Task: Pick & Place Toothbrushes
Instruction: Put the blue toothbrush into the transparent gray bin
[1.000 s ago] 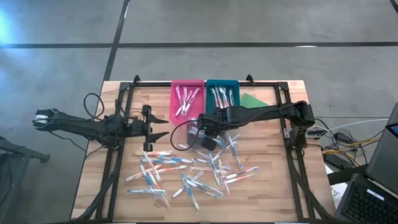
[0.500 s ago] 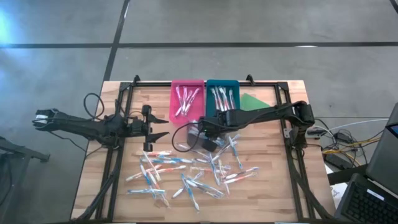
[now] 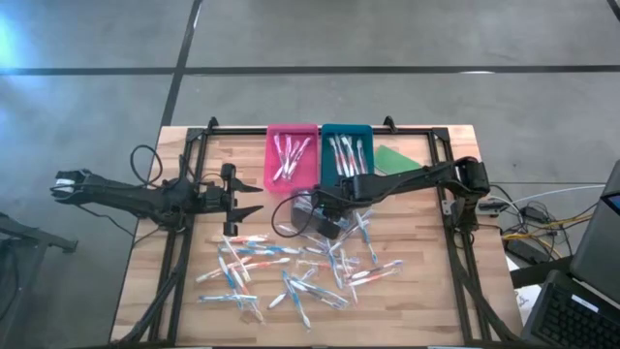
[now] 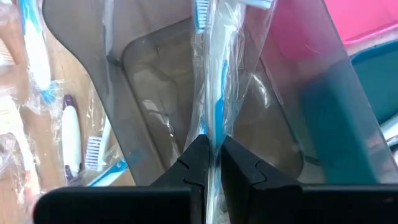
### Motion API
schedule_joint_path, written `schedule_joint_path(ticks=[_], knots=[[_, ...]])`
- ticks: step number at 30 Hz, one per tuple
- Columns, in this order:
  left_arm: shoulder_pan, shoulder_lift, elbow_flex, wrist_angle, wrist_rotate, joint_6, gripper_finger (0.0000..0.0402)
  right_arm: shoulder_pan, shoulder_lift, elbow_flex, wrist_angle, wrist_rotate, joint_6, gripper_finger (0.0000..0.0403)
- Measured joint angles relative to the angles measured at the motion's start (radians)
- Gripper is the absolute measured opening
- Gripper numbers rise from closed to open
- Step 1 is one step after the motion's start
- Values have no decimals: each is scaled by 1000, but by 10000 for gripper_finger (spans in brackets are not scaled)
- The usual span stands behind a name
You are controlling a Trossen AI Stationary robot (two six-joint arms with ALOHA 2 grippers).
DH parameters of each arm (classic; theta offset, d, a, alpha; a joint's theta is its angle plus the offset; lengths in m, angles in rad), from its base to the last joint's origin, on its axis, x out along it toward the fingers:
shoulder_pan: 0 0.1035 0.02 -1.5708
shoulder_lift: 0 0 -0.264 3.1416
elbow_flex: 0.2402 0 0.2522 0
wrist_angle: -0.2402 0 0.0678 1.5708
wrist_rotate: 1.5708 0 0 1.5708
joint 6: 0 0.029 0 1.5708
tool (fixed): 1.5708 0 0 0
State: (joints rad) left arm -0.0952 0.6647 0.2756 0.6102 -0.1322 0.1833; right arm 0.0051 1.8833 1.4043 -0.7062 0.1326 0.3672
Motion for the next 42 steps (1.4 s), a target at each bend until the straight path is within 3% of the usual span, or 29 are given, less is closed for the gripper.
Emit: schedule_joint_path(ticks=[15,42], knots=[[0,0,0,0,0,0,206,-6,-1,-23,36,-3,-2,28],[0,0,0,-1,0,0,206,-6,-1,-24,33,-4,-7,130]])
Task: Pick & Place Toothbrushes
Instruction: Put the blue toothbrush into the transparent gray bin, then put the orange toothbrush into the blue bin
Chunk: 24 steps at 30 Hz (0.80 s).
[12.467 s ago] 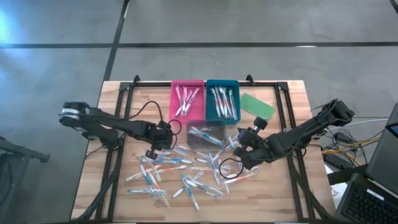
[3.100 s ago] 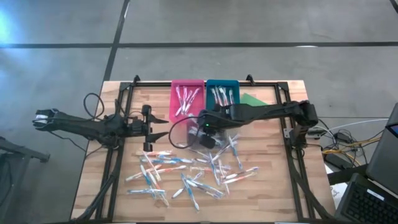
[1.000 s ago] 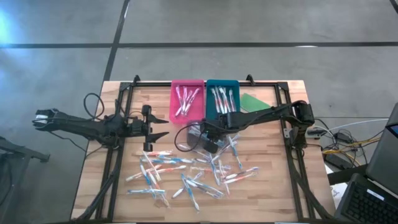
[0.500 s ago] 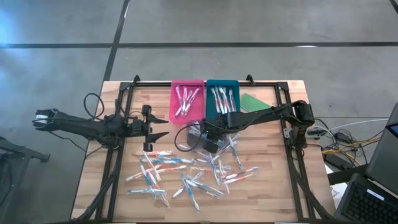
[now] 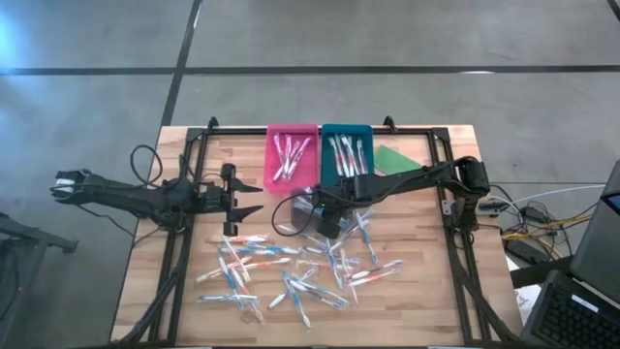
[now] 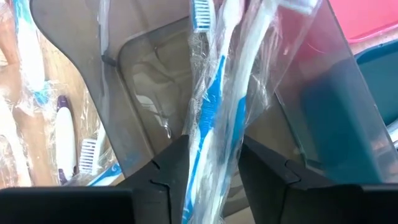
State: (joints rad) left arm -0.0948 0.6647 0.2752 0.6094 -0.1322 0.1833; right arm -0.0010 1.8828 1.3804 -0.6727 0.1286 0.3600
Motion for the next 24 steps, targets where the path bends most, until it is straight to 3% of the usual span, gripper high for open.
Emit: schedule_joint_path(ticks=[16,24], knots=[[0,0,-1,0,0,0,206,-3,0,7,-3,1,-28,173],[0,0,-1,0,0,0,206,-4,-11,101,-87,2,-73,148]])
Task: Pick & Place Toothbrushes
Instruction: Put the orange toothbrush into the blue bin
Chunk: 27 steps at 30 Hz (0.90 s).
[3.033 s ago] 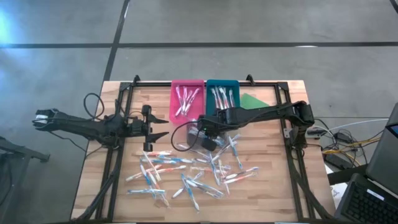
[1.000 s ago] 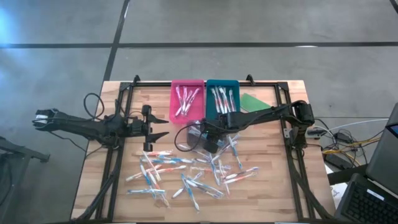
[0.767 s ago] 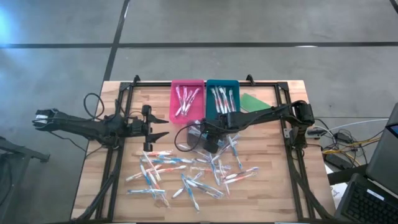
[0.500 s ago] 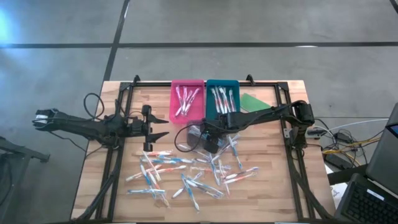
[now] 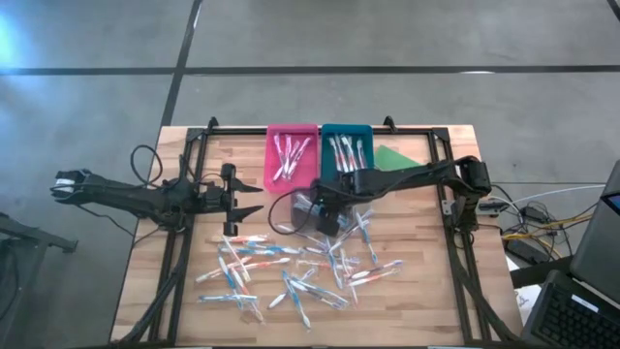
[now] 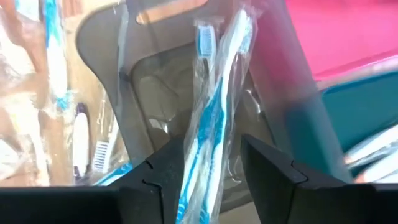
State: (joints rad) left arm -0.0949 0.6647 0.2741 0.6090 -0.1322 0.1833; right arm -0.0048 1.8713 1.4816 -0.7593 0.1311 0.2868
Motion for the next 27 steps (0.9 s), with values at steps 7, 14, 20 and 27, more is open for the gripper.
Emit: schedule_joint_path(ticks=[7,14,20,27], knots=[[0,0,0,0,0,0,206,0,-10,100,-127,0,-1,110],[0,0,0,-1,0,0,206,9,-17,178,-240,1,52,71],[0,0,0,-6,0,0,206,50,-17,231,-340,1,79,43],[0,0,0,-6,0,0,206,175,-18,264,-392,0,95,18]])
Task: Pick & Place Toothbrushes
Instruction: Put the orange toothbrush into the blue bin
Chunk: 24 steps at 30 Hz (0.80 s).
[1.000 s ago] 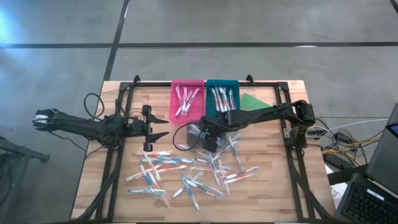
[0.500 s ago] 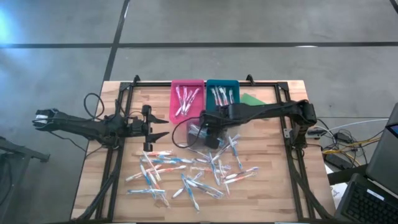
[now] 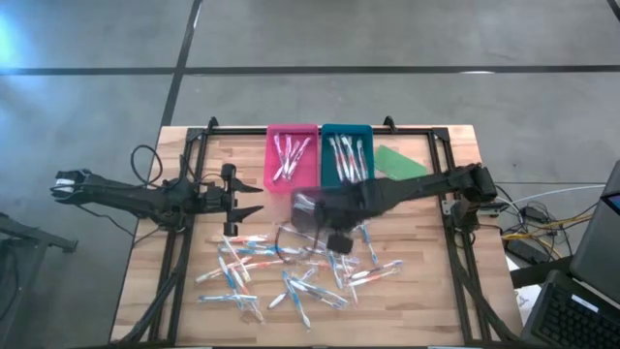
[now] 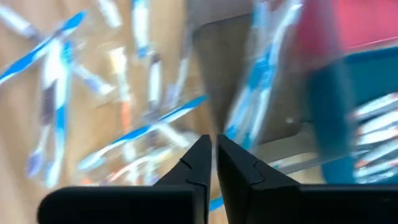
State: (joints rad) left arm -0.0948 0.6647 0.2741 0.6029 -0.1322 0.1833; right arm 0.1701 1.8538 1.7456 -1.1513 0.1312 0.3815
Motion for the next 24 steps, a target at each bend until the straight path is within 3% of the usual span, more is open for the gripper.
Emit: schedule_joint_path(ticks=[10,18,24], knots=[[0,0,0,0,0,0,206,241,-2,1,-19,7,188,8],[0,0,0,0,0,0,206,382,6,-2,27,204,337,8],[0,0,0,-4,0,0,206,422,11,-29,78,236,415,8]])
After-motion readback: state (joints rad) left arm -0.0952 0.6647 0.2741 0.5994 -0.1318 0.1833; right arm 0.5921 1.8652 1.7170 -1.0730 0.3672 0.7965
